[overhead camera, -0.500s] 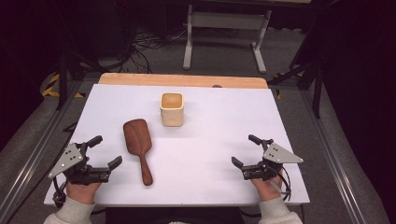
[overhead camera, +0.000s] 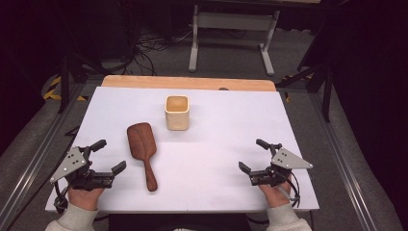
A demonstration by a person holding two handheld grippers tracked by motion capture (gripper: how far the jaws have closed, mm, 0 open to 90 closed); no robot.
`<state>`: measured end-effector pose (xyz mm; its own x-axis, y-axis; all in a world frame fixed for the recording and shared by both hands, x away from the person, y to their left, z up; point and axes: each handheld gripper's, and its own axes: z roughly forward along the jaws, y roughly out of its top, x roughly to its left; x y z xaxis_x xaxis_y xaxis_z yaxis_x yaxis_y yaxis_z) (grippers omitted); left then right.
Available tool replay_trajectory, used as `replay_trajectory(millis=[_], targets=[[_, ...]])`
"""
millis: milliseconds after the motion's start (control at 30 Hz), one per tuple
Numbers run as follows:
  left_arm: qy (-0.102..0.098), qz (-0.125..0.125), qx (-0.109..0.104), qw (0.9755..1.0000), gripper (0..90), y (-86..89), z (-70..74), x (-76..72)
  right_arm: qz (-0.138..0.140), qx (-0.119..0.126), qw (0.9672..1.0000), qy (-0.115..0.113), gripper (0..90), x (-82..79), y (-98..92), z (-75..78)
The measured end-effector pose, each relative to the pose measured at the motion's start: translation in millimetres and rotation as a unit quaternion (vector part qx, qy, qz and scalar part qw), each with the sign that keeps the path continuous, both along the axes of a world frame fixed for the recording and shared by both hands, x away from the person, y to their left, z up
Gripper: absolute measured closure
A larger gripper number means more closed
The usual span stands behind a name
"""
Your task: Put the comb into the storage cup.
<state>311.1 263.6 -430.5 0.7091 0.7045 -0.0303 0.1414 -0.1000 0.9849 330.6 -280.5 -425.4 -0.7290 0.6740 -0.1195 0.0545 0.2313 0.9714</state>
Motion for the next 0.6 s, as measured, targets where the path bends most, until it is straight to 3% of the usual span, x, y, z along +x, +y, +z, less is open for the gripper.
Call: replay_trajectory(millis=[133, 233, 300, 600], targets=[[-0.005, -0.010, -0.006, 0.9999, 2.6, -0.4, 2.7, -1.6, 0.002, -0.001, 1.0000, 0.000, 1.4, 0.4, -0.1, -0.2], [0.026, -0.006, -0.005, 0.9996, 2.9, -1.7, 5.4, 1.3, 0.001, 0.003, 1.0000, 0.001, 1.4, 0.3, -0.6, -0.2], [0.034, -0.013, -0.010, 0.9993, 3.0, -3.1, 6.2, 3.2, 0.001, 0.005, 1.0000, 0.000, 1.4, 0.2, -1.2, 0.2], [0.044, -0.035, 0.005, 0.9984, 5.8, -18.6, 15.5, 11.1, 0.002, 0.006, 1.0000, 0.001, 1.4, 0.0, -1.7, 0.1]])
